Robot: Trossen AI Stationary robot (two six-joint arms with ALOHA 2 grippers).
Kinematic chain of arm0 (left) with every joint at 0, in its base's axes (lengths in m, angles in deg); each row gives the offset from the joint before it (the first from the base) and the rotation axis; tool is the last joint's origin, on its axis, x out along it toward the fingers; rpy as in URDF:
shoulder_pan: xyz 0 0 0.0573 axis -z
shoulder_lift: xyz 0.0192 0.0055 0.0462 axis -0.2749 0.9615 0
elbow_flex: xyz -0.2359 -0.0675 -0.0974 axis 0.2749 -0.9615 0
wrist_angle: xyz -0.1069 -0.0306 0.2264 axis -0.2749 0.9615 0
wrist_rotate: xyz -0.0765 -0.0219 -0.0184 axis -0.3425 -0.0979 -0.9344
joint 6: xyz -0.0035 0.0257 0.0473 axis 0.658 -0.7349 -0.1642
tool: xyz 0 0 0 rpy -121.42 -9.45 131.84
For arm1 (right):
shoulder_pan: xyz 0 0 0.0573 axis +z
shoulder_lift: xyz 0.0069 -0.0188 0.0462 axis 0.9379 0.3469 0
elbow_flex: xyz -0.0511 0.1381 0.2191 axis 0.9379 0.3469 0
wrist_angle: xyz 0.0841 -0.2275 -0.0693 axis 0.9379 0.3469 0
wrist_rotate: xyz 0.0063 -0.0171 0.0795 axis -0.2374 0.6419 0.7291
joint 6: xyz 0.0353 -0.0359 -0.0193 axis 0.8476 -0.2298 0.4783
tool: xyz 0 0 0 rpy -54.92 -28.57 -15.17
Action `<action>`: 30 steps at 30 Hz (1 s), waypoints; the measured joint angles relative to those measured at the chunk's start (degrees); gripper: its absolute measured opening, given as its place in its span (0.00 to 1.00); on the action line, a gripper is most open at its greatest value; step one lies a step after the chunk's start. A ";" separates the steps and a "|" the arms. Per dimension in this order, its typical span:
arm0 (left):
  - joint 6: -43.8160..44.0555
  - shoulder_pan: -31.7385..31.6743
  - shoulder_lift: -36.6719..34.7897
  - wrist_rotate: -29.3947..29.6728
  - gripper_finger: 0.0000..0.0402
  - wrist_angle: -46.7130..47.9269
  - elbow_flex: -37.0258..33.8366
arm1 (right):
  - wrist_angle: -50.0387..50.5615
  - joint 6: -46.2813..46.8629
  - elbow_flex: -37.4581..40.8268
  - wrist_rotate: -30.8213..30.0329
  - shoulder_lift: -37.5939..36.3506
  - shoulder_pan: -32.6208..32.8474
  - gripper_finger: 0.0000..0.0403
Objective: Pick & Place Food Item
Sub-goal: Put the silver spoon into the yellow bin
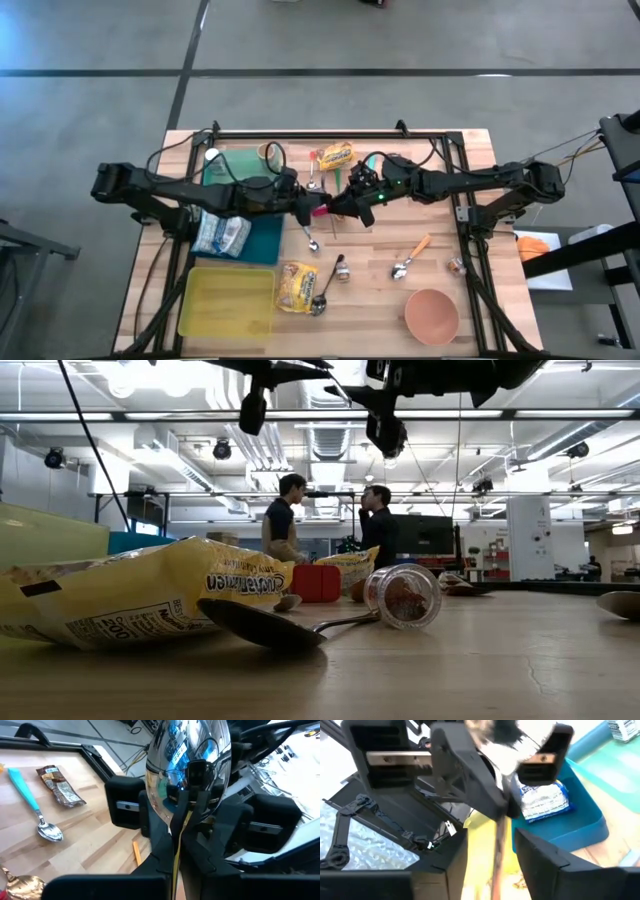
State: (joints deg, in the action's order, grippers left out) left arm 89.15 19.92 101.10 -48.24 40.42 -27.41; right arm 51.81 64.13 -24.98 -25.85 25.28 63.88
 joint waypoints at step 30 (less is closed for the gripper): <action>-7.51 11.64 -14.82 -33.49 0.03 38.31 0.02 | 17.17 -3.36 0.04 -0.44 -4.92 -0.22 0.51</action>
State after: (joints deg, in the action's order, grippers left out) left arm 81.64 31.56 86.28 -81.72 78.73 -27.39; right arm 68.98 60.77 -24.94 -26.29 20.36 63.66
